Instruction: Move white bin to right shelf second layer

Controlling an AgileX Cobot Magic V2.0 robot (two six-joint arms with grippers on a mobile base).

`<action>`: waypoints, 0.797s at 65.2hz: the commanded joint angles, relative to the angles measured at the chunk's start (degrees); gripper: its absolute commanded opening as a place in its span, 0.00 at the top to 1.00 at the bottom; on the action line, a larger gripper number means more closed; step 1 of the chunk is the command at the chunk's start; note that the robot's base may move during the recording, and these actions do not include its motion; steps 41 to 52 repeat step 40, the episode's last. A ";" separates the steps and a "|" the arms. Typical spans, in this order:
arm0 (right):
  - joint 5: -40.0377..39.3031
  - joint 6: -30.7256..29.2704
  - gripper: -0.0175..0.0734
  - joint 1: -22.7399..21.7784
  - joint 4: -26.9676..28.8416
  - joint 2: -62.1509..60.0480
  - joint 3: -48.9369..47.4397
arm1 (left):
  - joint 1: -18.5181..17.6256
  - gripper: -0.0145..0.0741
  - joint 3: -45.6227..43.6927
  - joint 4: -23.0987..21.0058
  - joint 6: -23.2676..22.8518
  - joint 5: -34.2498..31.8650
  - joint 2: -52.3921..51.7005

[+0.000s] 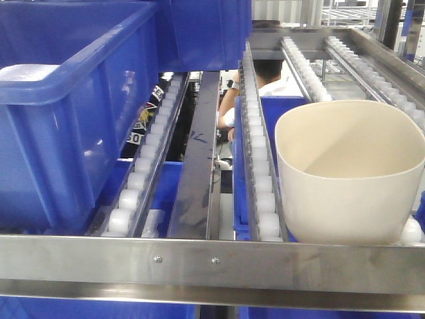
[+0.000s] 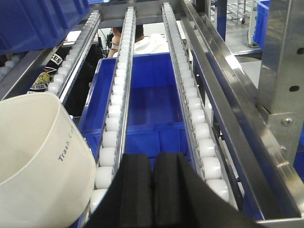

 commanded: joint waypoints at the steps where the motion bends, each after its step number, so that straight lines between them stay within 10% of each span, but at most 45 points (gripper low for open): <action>1: -4.58 -0.06 0.79 -0.28 -0.46 -1.13 -0.95 | -0.11 0.74 1.90 -0.29 -0.43 -4.99 -0.76; 52: -4.58 -0.06 0.79 -0.28 -0.46 -1.13 -0.95 | -0.11 0.74 1.90 -0.29 -0.43 -4.99 -0.76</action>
